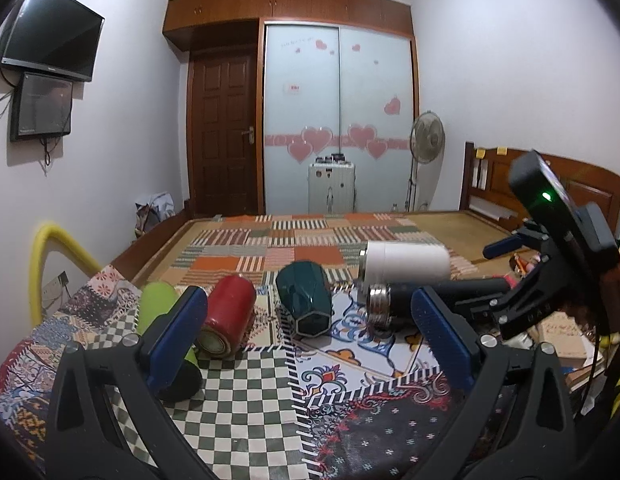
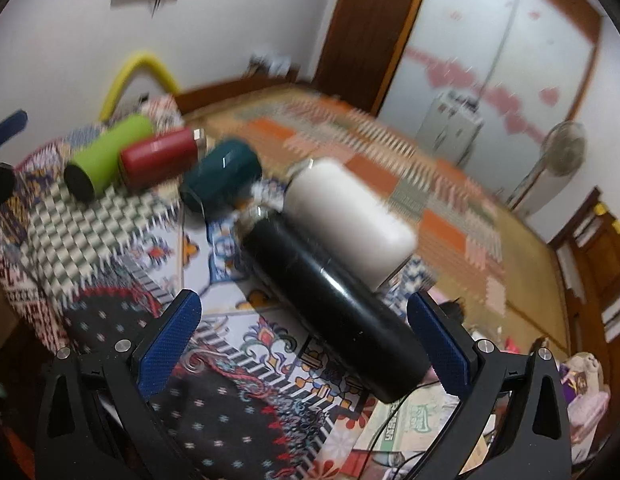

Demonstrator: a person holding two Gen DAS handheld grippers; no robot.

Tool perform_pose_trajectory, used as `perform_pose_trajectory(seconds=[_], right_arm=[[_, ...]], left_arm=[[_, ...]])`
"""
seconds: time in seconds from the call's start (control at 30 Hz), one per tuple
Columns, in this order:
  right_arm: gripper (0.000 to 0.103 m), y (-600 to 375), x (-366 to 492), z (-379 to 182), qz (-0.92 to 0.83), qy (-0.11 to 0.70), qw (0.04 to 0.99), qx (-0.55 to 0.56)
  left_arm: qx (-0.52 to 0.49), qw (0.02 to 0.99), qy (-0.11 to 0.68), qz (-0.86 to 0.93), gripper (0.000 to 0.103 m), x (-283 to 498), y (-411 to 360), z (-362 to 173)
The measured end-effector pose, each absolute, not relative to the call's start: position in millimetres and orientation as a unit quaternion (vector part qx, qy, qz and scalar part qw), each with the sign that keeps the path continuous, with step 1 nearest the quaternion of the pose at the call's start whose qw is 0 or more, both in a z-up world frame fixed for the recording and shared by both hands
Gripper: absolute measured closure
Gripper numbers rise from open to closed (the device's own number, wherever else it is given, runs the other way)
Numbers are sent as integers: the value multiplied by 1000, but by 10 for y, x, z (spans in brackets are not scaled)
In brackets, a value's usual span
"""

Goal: Flip cup upright
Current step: 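Move the right gripper down onto the lying black thermos and close, then lift the black thermos with the right gripper toward the left gripper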

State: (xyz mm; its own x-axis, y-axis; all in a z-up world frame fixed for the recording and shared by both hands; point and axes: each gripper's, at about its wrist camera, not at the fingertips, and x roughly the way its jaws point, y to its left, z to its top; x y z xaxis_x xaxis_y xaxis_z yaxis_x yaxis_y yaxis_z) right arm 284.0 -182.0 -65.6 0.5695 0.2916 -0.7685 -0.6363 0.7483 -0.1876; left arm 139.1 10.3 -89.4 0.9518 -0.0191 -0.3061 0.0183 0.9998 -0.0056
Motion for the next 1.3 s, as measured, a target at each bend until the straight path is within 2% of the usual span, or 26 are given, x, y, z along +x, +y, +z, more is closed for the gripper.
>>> perform_pose_trajectory(seconds=[0.13, 0.3, 0.8, 0.9, 1.03, 1.3], right_arm=[[2, -1789, 3150, -822, 289, 432, 817, -249], [12, -1763, 3409, -947, 306, 481, 782, -252], [13, -1623, 3391, -925, 337, 530, 713, -312], [17, -1579, 3400, -1034, 331, 541, 705, -317], [39, -1571, 3433, -1167, 334, 552, 705, -293], [41, -1539, 3358, -1161, 349, 531, 731, -246]], left_arm=[[3, 985, 175, -4, 0, 1572, 111, -1094], [-5, 982, 187, 1, 0, 1671, 147, -1225], [-9, 979, 202, 2, 0, 1769, 138, -1409], [-15, 979, 202, 0, 0, 1775, 142, -1408], [-16, 979, 202, 1, 0, 1766, 161, -1408], [-17, 978, 208, 9, 0, 1771, 200, -1423]])
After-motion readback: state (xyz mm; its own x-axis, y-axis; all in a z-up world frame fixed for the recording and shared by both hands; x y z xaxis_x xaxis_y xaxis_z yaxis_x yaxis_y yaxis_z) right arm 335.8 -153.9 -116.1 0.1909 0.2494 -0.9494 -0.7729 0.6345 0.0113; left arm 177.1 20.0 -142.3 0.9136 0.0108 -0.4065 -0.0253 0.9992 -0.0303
